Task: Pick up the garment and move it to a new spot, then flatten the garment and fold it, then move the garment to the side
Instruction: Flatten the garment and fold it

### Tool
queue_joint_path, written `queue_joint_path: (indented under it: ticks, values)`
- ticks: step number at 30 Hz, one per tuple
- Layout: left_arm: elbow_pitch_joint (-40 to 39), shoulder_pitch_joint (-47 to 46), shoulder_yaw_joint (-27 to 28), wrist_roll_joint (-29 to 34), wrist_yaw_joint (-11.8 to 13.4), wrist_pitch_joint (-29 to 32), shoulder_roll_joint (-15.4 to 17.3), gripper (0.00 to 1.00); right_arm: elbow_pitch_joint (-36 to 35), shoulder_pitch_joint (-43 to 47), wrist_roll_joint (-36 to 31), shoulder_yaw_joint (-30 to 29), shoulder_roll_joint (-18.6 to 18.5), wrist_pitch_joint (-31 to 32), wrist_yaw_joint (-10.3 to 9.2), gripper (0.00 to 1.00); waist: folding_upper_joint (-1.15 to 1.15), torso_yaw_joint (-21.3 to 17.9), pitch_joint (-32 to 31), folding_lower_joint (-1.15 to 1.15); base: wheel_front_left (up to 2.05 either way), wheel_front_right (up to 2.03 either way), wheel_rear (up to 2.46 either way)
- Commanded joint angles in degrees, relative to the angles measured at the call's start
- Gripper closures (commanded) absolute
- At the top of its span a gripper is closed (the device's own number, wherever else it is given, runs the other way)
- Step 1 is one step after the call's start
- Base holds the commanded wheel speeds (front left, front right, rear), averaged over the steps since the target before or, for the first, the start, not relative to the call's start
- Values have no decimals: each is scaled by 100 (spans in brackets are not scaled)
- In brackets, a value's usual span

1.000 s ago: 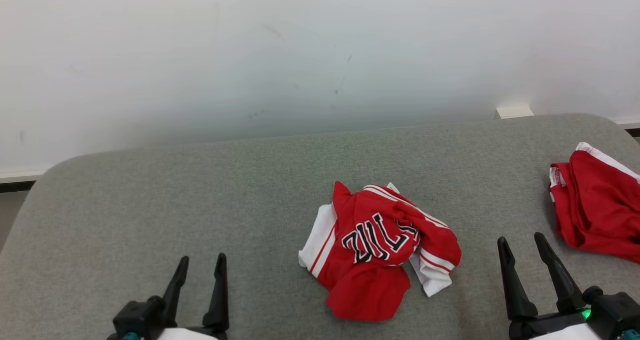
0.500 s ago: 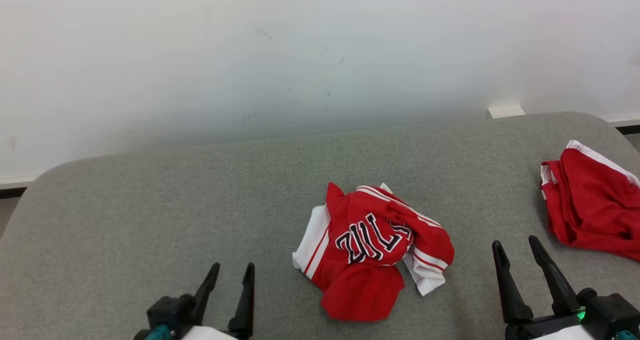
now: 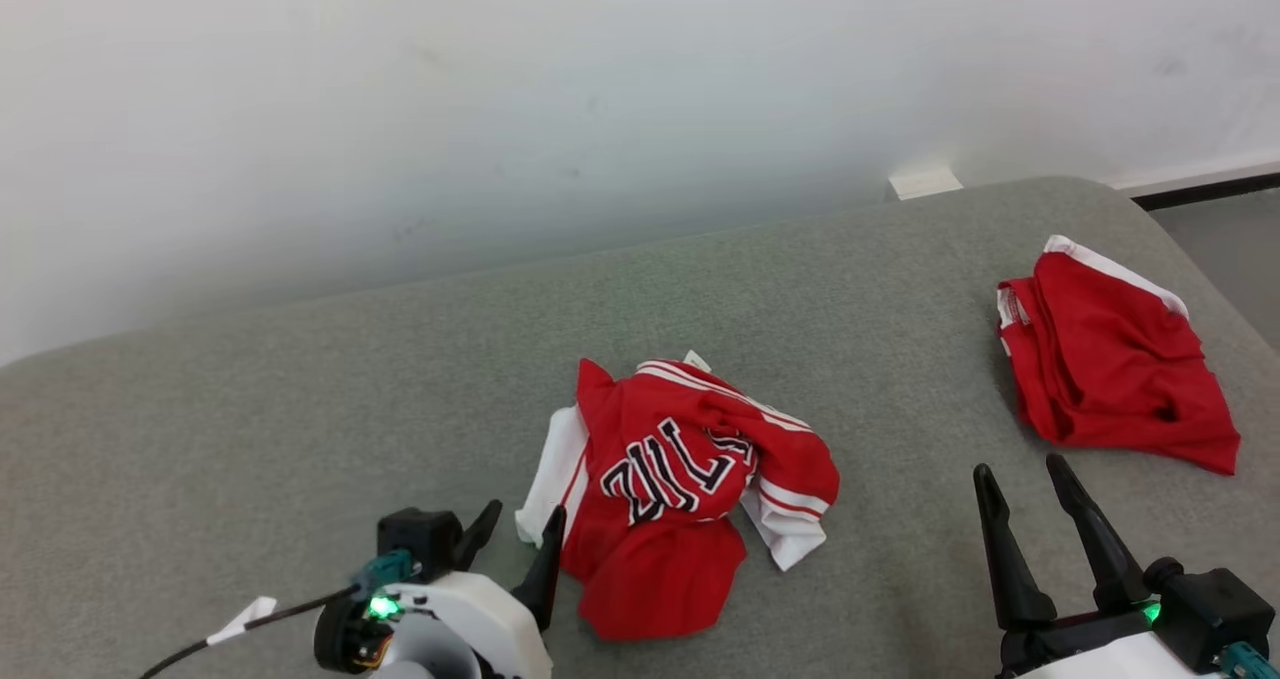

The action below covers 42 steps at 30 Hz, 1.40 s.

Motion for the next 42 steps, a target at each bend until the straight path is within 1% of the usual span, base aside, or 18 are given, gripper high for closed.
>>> queue_joint_path:
  ticks: [1,5,10,13,14,15,16,22,25,29,34,38,42]
  values:
    - [147,-106,11,-32,3,52,22,0,0,-53,64,-29,4,5,-13,0,0,-166,105,0,0,0,0]
    - [628,-361,43,-53,118,241,69,0,-11,-123,75,-76,50,5,-13,0,0,-373,216,0,0,0,0]
    - [1017,-556,53,-62,236,428,86,0,2,-131,79,-105,87,5,-13,0,0,-477,271,0,0,0,0]
    - [1195,-693,-1,-81,169,505,85,0,19,-150,77,-111,96,5,-13,0,0,-504,295,0,0,0,0]
    - [1218,-733,-18,-84,158,482,84,31,23,-147,73,-114,100,5,-13,0,0,-507,294,0,0,0,0]
    - [1236,-765,-25,-91,153,446,83,71,27,-144,68,-120,106,5,-13,0,0,-508,292,0,0,0,0]
    - [1261,-785,-35,-92,133,445,82,100,31,-141,62,-130,113,5,-13,0,0,-505,288,0,0,0,0]
    - [1142,-896,-36,-210,47,337,133,100,15,-127,23,-189,143,5,-13,0,0,-445,248,0,0,0,0]
    - [939,-1012,40,-311,10,359,269,100,-10,-117,17,-207,148,5,-13,0,0,-430,247,0,0,0,0]
    - [636,-1326,185,-351,-25,641,684,100,-32,-159,13,-190,159,5,-13,0,0,-467,288,0,0,0,0]
    - [452,-1886,257,-396,-89,1272,1269,100,-79,-228,25,-180,200,5,-14,0,0,-614,504,0,0,0,0]
    - [698,-2350,294,-466,-141,1601,1706,100,-91,-322,83,-150,274,5,-14,0,0,-856,763,0,0,0,0]
    - [1099,-2730,307,-450,-162,1617,2069,100,-104,-425,107,-142,334,5,-14,0,0,-1130,1012,0,0,0,0]
